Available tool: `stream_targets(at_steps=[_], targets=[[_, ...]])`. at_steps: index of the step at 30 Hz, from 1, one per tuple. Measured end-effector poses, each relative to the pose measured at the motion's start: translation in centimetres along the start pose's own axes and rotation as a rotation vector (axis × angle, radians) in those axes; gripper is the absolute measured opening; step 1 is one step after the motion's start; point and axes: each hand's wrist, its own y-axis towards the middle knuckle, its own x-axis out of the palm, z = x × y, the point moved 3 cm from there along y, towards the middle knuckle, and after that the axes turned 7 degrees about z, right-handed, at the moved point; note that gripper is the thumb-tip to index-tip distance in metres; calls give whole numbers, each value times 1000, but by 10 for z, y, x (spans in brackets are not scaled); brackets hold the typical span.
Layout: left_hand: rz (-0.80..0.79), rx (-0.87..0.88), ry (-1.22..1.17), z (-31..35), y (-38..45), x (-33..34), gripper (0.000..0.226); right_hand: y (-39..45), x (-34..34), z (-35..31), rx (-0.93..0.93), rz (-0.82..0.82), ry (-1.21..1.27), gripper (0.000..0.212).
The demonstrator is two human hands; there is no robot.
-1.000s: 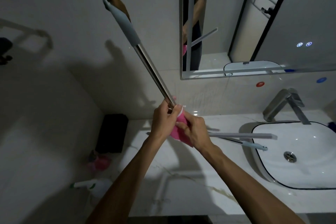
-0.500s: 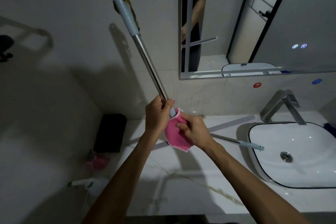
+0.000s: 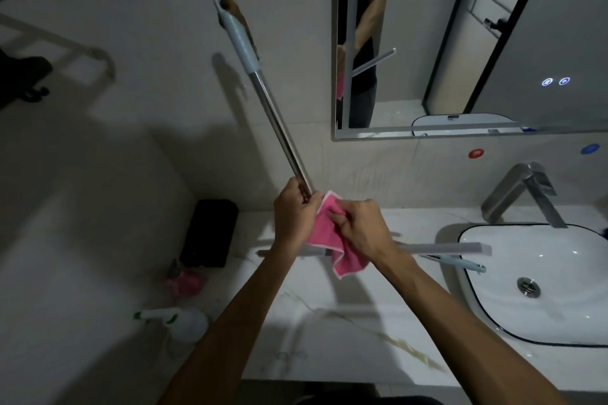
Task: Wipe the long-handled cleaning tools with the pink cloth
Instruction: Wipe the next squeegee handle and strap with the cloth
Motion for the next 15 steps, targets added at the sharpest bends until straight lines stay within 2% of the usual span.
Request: stream_targets(at_steps=[2, 4, 7, 11, 15], targets=[[62, 18, 1, 5, -1, -2, 15, -2, 1, 1, 18, -101, -21, 22], [109, 40, -44, 12, 1, -5, 17, -8, 5, 0, -9, -226, -137, 9], [140, 42, -84, 18, 2, -5, 19, -18, 10, -3, -31, -214, -301, 7], [157, 103, -116, 26, -3, 1, 17, -18, 8, -8, 42, -117, -69, 21], [127, 130, -192, 31, -5, 9, 19, -11, -9, -7, 135, -107, 118, 12]])
